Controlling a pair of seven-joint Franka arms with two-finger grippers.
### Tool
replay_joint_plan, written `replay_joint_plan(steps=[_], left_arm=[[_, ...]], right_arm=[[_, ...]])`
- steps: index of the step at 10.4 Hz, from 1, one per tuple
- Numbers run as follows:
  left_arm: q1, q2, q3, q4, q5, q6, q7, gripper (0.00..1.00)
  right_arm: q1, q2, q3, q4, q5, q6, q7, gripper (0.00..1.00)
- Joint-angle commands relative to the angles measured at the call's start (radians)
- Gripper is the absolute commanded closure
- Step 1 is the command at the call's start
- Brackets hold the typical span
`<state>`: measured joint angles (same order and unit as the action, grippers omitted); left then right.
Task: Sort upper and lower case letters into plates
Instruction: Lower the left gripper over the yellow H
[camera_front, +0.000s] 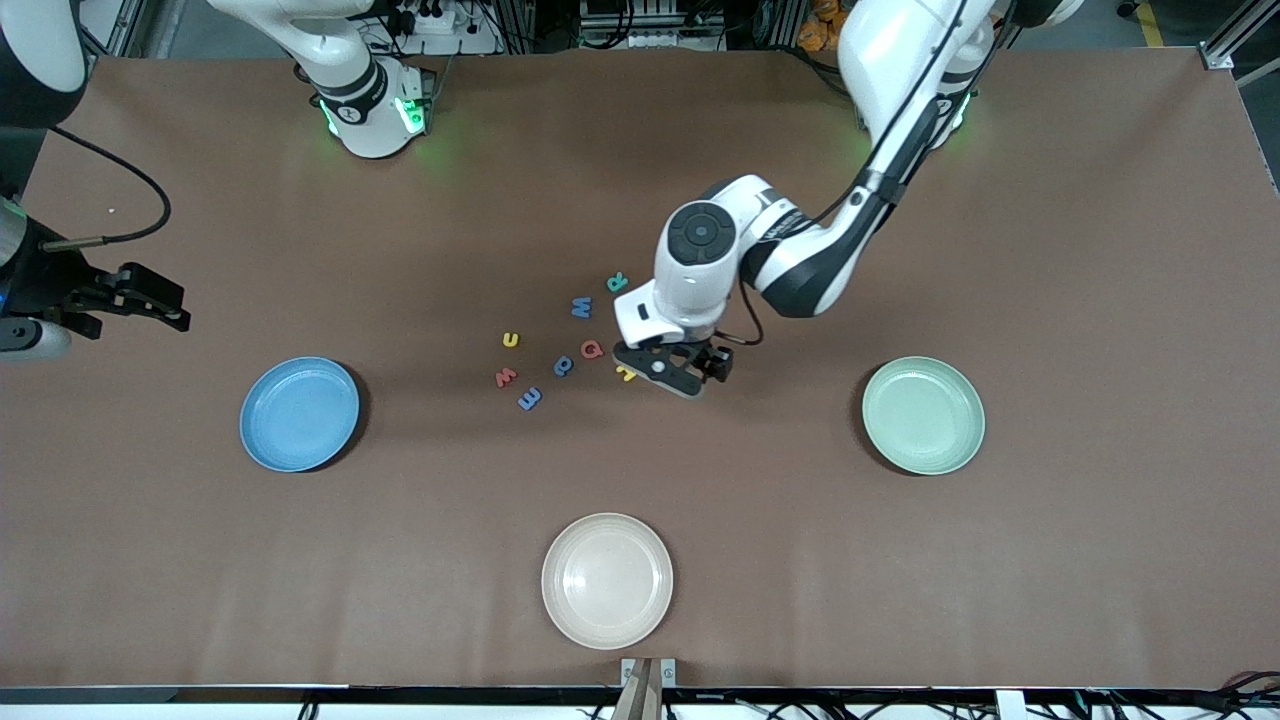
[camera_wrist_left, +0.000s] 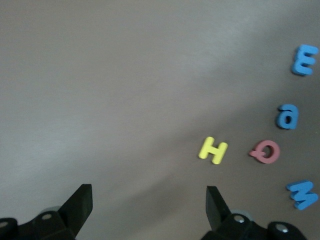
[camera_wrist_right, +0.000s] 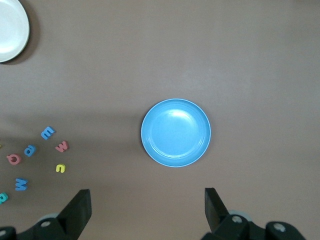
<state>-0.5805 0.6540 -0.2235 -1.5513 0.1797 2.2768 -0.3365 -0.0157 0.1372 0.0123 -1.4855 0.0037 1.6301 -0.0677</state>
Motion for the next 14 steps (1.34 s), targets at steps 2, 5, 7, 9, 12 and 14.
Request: replay_joint_plan(steps=[2,5,7,9,12,14], left_arm=[[-0.033,0.058,0.003,0.023,0.087,0.093,0.025,0.0],[-0.062,0.107,0.004,0.027,0.101,0.161,0.033,0.15],[-0.079,0.111,0.004,0.027,0.101,0.162,0.021,0.15],[-0.085,0.139,0.007,0.027,0.101,0.206,0.014,0.17],[-0.105,0.154,0.013,0.027,0.107,0.213,-0.002,0.22],[-0.105,0.17,0.015,0.027,0.109,0.234,-0.002,0.24]], right_arm=[[-0.024,0.022,0.006,0.014,-0.004,-0.016,-0.003,0.0],[-0.064,0.041,0.008,0.014,-0.001,-0.016,-0.006,0.0],[-0.07,0.045,0.008,0.014,0.001,-0.018,-0.004,0.0],[-0.07,0.045,0.008,0.013,0.001,-0.028,-0.001,0.0],[-0.072,0.047,0.008,0.013,0.001,-0.033,0.003,0.0],[-0.072,0.047,0.008,0.013,0.001,-0.033,0.005,0.0]])
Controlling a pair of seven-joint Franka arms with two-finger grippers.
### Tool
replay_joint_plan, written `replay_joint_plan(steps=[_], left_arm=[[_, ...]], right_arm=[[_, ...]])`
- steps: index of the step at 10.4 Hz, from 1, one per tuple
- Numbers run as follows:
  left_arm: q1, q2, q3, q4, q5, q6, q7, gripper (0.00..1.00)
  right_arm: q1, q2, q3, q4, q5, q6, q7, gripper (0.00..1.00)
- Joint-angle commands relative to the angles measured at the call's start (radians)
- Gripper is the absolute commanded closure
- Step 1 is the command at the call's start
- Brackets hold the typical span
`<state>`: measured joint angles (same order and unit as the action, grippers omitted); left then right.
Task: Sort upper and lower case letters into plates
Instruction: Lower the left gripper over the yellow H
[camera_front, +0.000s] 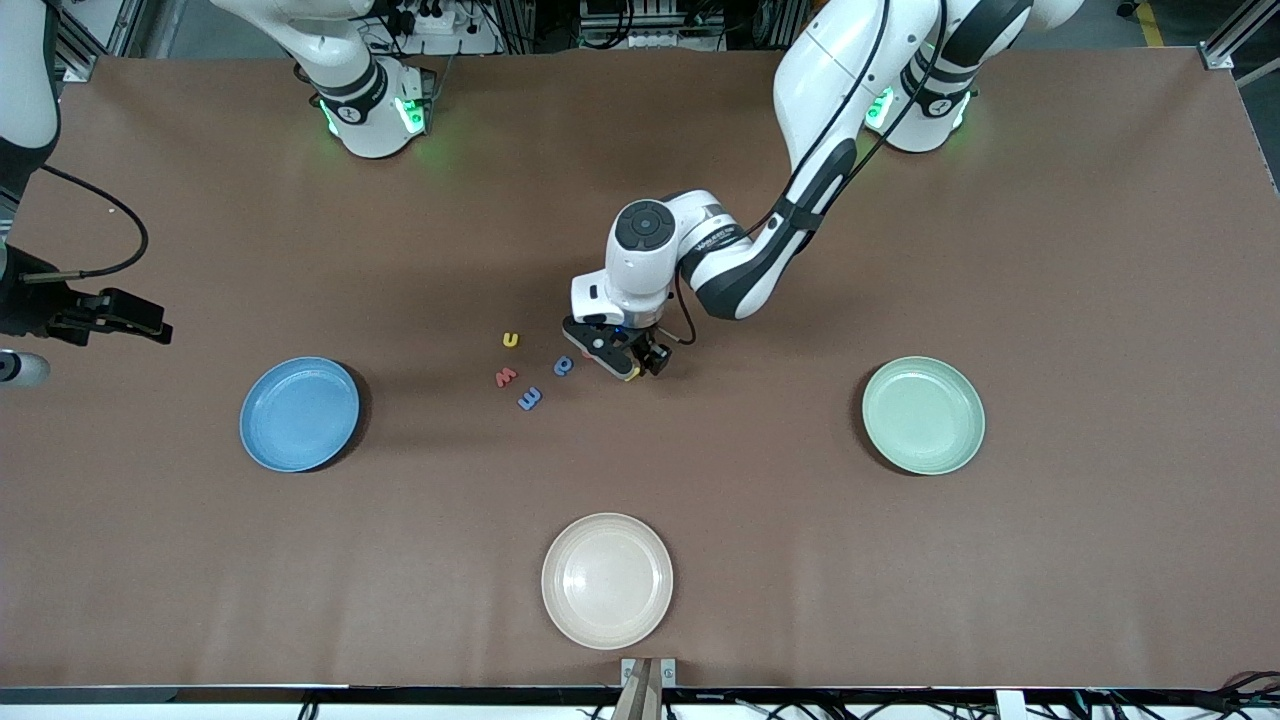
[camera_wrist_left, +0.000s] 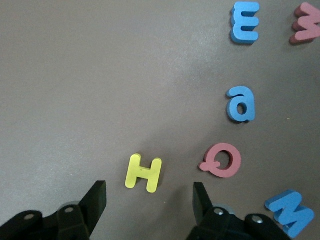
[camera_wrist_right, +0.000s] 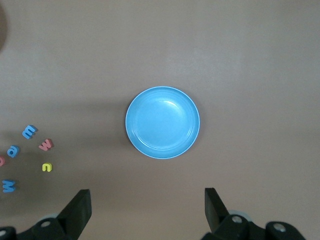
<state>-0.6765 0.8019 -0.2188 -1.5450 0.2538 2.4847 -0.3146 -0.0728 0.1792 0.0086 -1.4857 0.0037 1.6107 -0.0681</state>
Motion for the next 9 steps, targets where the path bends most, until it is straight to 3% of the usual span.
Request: replay_joint_plan(steps=[1,9], left_arm=[[-0.009,0.025,0.01,0.02,0.053,0.031,-0.024,0.24],[-0.014,0.059,0.041,0.057,0.068,0.037,-0.023,0.28]], right_arm=[[-0.015,0.005,0.011,0.013,0.001,-0.014,0.005,0.0],[-0.015,0.005,0.011,0.012,0.001,-0.037,0.005,0.0]])
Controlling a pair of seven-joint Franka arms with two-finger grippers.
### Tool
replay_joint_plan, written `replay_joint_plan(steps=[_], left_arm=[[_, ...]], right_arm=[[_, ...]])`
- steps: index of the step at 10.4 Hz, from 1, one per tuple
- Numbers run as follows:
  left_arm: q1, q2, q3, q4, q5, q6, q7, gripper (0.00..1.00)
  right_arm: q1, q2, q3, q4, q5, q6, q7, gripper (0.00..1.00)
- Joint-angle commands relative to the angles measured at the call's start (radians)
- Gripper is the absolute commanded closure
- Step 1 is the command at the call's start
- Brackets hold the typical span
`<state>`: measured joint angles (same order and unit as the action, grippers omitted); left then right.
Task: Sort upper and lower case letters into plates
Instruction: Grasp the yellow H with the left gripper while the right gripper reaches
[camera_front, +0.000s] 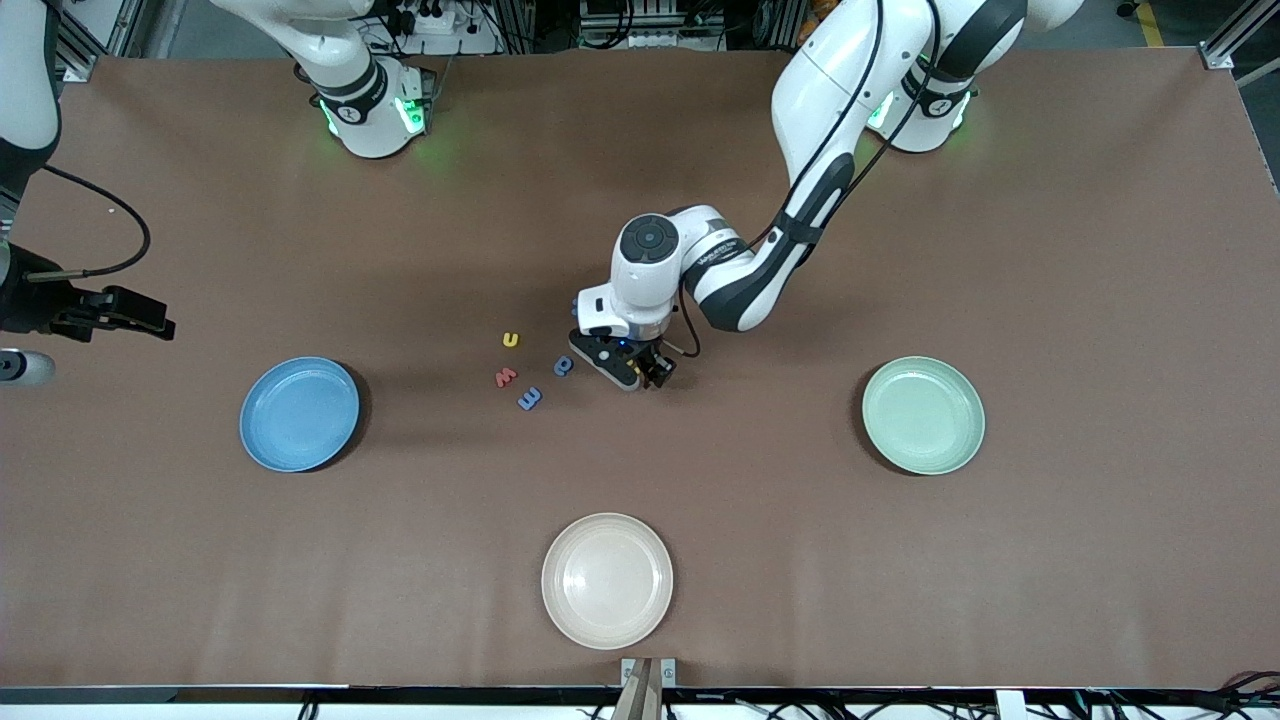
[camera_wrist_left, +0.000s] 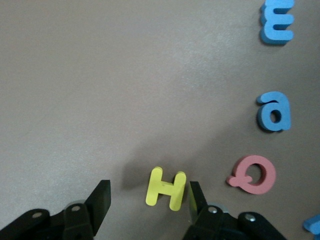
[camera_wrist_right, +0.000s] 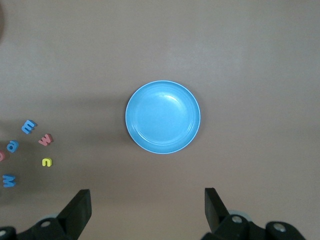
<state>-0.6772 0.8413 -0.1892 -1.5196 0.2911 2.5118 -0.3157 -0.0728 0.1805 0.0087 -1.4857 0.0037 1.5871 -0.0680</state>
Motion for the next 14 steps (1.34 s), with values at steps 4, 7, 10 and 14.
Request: replay_joint_plan(steps=[4,7,10,14], left_arm=[[-0.028,0.024,0.011,0.032,0.031,0.013,-0.028,0.27],[-0.033,0.031,0.011,0.032,0.033,0.015,-0.026,0.28],[-0.036,0.044,0.019,0.035,0.033,0.028,-0.025,0.32],[-0.038,0.047,0.024,0.033,0.11,0.036,-0.019,0.88]], right_arm=[[0.002,0.005,0.011,0.005,0.01,-0.015,0.008,0.0],[0.08,0.054,0.014,0.007,0.016,-0.003,0.075,0.0],[0.119,0.134,0.014,0.012,0.018,0.08,0.334,0.0],[0.177,0.148,0.014,-0.069,0.016,0.149,0.439,0.0]])
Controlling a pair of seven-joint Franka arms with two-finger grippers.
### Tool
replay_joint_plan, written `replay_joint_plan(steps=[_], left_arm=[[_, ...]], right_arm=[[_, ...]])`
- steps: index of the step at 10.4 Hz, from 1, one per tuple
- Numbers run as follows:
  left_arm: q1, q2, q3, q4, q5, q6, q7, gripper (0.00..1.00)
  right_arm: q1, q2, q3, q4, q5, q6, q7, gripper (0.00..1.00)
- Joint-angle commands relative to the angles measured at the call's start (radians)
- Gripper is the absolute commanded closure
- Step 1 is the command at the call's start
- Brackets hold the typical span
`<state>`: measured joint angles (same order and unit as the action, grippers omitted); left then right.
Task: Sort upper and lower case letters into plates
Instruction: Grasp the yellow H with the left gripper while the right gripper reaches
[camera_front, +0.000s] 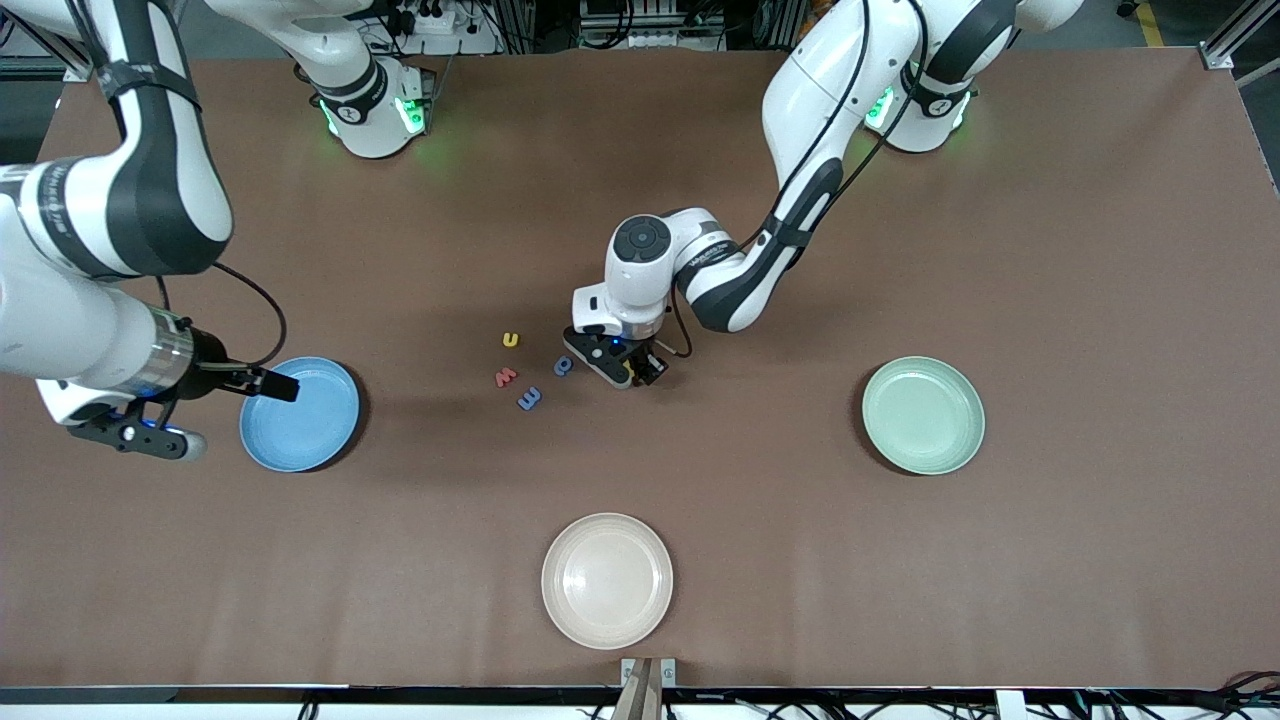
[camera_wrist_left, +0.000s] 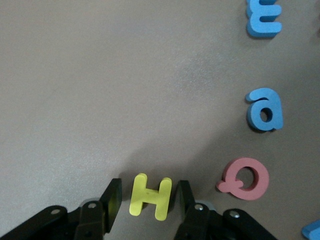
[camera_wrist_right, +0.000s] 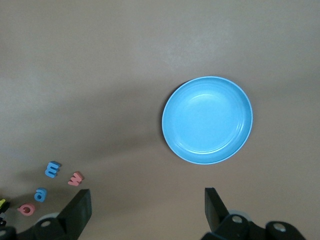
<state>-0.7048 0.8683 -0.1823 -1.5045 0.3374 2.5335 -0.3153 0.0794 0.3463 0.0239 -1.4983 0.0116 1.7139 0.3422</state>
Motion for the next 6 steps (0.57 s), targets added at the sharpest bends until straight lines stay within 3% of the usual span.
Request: replay_joint_plan(steps=[1,3,6], left_arm=[[-0.007,0.017,0.018,0.017,0.069,0.014,-0.021,1.0],[0.037,-0.023,0.017,-0.002,0.065,-0.014,-0.025,1.0],[0.097,-0.106,0.006,-0.005,-0.004,-0.128,-0.025,1.0]], right_arm=[[0.057,-0.051,-0.001,-0.115,0.007,0.039,0.029,0.0],[0.062,-0.119,0.002,-0.222,0.008,0.091,0.029,0.0],[0.101,-0.152,0.005,-0.393,0.01,0.292,0.029,0.0]])
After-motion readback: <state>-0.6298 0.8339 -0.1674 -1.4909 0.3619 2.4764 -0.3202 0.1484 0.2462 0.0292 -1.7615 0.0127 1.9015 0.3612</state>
